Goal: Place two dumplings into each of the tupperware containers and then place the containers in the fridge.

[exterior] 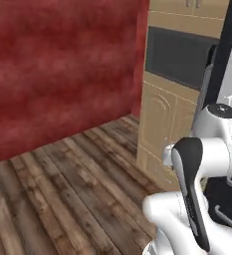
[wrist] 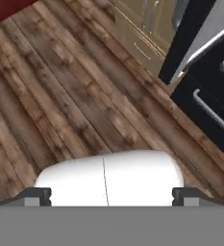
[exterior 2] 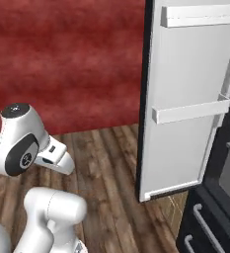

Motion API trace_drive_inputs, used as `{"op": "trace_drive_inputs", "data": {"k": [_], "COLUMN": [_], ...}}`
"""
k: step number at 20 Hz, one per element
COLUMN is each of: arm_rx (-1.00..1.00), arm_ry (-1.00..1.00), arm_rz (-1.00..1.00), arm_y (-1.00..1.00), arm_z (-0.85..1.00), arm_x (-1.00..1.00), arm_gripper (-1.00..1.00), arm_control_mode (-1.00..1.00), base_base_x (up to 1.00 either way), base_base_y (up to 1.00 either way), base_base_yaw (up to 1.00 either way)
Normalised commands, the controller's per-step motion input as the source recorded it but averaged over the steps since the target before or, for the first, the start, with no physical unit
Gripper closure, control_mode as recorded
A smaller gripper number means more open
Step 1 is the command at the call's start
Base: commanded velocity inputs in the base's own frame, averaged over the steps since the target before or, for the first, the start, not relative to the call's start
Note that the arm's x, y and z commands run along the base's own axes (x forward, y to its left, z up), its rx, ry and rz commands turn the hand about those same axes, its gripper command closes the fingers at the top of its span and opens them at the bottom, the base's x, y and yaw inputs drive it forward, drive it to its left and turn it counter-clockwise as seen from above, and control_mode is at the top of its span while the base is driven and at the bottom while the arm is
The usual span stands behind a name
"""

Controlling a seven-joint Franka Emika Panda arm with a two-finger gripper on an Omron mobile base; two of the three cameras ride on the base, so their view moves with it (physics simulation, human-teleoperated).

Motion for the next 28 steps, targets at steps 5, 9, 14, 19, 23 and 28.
{"op": "trace_drive_inputs", "data": {"k": [5, 9, 14, 19, 23, 28], "arm_rx": [0.00, 0.00, 0.00, 0.00, 0.00, 0.00], "arm_ry": [0.00, 0.00, 0.00, 0.00, 0.00, 0.00], "arm_rz": [0.00, 0.00, 0.00, 0.00, 0.00, 0.00], "arm_y": [0.00, 0.00, 0.00, 0.00, 0.00, 0.00], "arm_z": [0.00, 0.00, 0.00, 0.00, 0.00, 0.00], "arm_x": [0.00, 0.00, 0.00, 0.00, 0.00, 0.00], "arm_gripper": [-1.00, -1.00, -1.00, -1.00, -1.00, -1.00], "arm_control_mode": [1.00, 1.00, 1.00, 1.00, 1.00, 1.00], "base_base_x": [-0.09, 0.19, 0.85, 1.00, 1.00, 0.97], "base_base_y": [0.68, 0.87, 0.63, 0.19, -0.01, -0.13], "base_base_yaw": [0.91, 0.71, 0.42, 0.24, 0.43, 0.74]}}
